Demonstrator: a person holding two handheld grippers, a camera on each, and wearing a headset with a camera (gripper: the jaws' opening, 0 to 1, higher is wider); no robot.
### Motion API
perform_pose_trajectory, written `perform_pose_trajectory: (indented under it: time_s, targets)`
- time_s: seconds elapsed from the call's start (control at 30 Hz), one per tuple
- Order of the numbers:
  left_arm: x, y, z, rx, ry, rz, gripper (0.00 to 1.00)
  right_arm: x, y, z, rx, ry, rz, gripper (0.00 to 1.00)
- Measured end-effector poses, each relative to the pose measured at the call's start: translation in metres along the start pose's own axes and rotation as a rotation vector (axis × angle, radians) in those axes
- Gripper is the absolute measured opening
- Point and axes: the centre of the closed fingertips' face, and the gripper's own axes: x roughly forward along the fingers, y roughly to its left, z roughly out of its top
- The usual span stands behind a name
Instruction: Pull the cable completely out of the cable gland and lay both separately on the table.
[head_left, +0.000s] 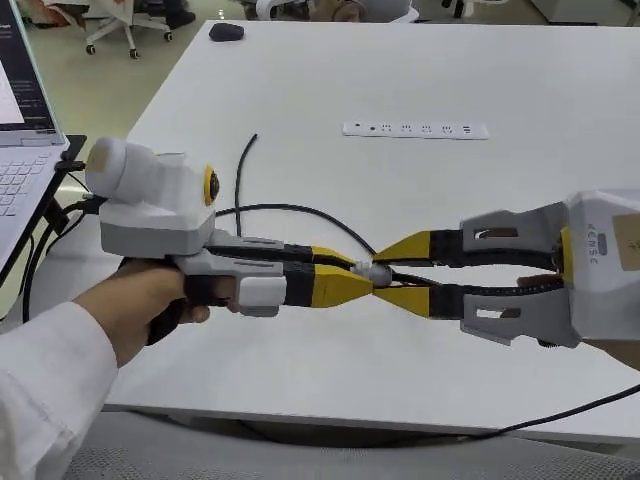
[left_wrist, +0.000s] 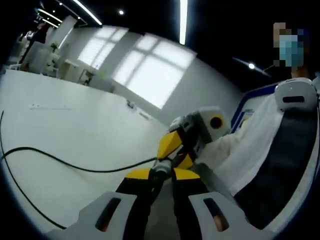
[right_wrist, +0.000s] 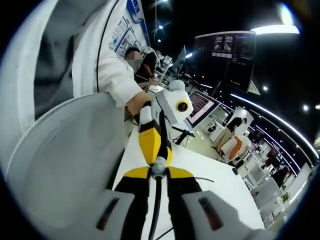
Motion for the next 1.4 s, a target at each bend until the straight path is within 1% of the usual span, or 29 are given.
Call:
perform_pose_trajectory:
  time_s: [0.03,0.07,0.1,0.13,0.17,0.2,0.23,0.27,0.3,0.33,0.37,0.4,0.43,0.47,0.5,0.57,0.6,0.63,0.73,0.83,0.87,0.9,0.97,1.07,1.2,1.3,1.33,1.37,1.4]
  targets:
    - [0.0,0.0,0.001,0.015,-0.012,0.007,0.16,0.0,-0.001,0.0,-0.006,-0.004,-0.006,0.11]
    - [-0.001,0.0,0.005,0.042,-0.037,0.021,0.16,-0.001,-0.004,0.001,-0.007,-0.015,-0.019,0.11]
    - [-0.001,-0.001,0.005,0.048,-0.038,0.02,0.16,-0.001,-0.005,0.005,0.049,-0.065,-0.022,0.11]
    - [-0.002,-0.001,0.009,0.08,-0.062,0.035,0.16,-0.002,-0.008,0.004,0.096,-0.068,-0.027,0.12]
    - [-0.003,0.0,0.011,0.104,-0.072,0.046,0.16,-0.004,-0.012,0.004,0.131,-0.084,-0.04,0.12]
    - [-0.005,-0.001,0.014,0.154,-0.079,0.064,0.16,-0.007,-0.015,0.007,0.205,-0.138,-0.037,0.14]
    - [-0.006,-0.003,0.015,0.206,-0.078,0.071,0.16,-0.011,-0.018,0.01,0.332,-0.19,-0.025,0.15]
    - [-0.008,-0.004,0.017,0.246,-0.088,0.077,0.16,-0.014,-0.022,0.01,0.415,-0.226,-0.016,0.16]
    - [-0.009,-0.009,0.022,0.292,-0.105,0.075,0.16,-0.019,-0.026,0.013,0.546,-0.294,0.012,0.15]
    - [-0.011,-0.011,0.025,0.315,-0.116,0.076,0.16,-0.021,-0.029,0.014,0.625,-0.326,0.025,0.15]
    - [-0.012,-0.014,0.029,0.366,-0.13,0.078,0.16,-0.024,-0.033,0.014,0.709,-0.357,0.036,0.14]
    - [-0.013,-0.016,0.031,0.398,-0.13,0.079,0.16,-0.026,-0.035,0.014,0.814,-0.393,0.071,0.16]
    - [-0.014,-0.019,0.032,0.424,-0.126,0.076,0.16,-0.027,-0.037,0.014,0.885,-0.413,0.09,0.17]
    - [-0.014,-0.021,0.033,0.467,-0.119,0.076,0.16,-0.028,-0.038,0.016,0.971,-0.439,0.127,0.2]
    - [-0.014,-0.023,0.034,0.511,-0.11,0.083,0.16,-0.027,-0.039,0.017,1.008,-0.449,0.143,0.22]
    - [-0.013,-0.025,0.034,0.561,-0.092,0.087,0.16,-0.028,-0.041,0.022,1.043,-0.484,0.177,0.24]
    - [-0.013,-0.026,0.036,0.596,-0.085,0.093,0.16,-0.027,-0.038,0.025,1.066,-0.482,0.214,0.24]
    - [-0.013,-0.027,0.036,0.619,-0.083,0.095,0.16,-0.026,-0.037,0.026,1.071,-0.478,0.225,0.25]
    - [-0.013,-0.029,0.039,0.646,-0.093,0.096,0.16,-0.021,-0.034,0.027,1.058,-0.462,0.245,0.23]
    - [-0.014,-0.027,0.04,0.679,-0.097,0.103,0.16,-0.018,-0.031,0.032,1.081,-0.467,0.281,0.19]
    - [-0.014,-0.027,0.04,0.686,-0.097,0.103,0.16,-0.017,-0.03,0.032,1.086,-0.462,0.29,0.17]
    - [-0.014,-0.027,0.04,0.695,-0.096,0.101,0.16,-0.015,-0.028,0.031,1.073,-0.447,0.29,0.16]
    - [-0.013,-0.027,0.04,0.705,-0.092,0.104,0.16,-0.014,-0.026,0.031,1.07,-0.446,0.298,0.12]
    - [-0.014,-0.027,0.04,0.709,-0.096,0.102,0.16,-0.014,-0.027,0.033,1.141,-0.454,0.321,0.11]
    - [-0.013,-0.027,0.038,0.725,-0.08,0.105,0.16,-0.014,-0.025,0.031,1.147,-0.435,0.332,0.11]
    - [-0.014,-0.026,0.037,0.72,-0.08,0.112,0.16,-0.013,-0.026,0.03,1.144,-0.425,0.326,0.11]
    - [-0.014,-0.024,0.038,0.709,-0.079,0.117,0.16,-0.012,-0.026,0.03,1.144,-0.417,0.321,0.11]
    - [-0.015,-0.023,0.037,0.672,-0.078,0.116,0.16,-0.011,-0.026,0.031,1.131,-0.409,0.319,0.1]
    - [-0.015,-0.022,0.038,0.635,-0.08,0.122,0.16,-0.01,-0.025,0.027,1.062,-0.379,0.292,0.1]
